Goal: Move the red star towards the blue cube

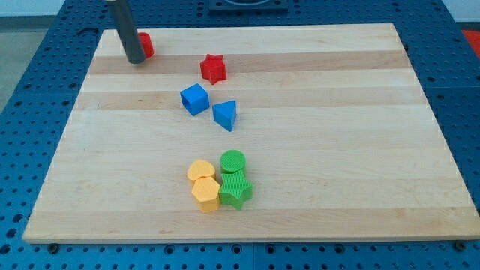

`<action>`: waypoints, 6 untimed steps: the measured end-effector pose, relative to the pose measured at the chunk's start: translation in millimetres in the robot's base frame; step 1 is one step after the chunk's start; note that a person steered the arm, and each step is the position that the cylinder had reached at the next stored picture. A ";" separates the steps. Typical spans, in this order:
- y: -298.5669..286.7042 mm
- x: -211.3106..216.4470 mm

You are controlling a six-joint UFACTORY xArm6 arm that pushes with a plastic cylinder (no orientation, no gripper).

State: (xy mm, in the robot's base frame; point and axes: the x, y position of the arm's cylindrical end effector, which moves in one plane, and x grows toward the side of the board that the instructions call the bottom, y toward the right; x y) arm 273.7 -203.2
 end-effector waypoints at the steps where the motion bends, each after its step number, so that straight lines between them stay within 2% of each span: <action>1: 65.0 -18.4; 2: 122.2 -21.0; 3: 155.9 6.2; 4: 171.6 58.5; 5: 167.3 80.5; 6: 159.7 122.2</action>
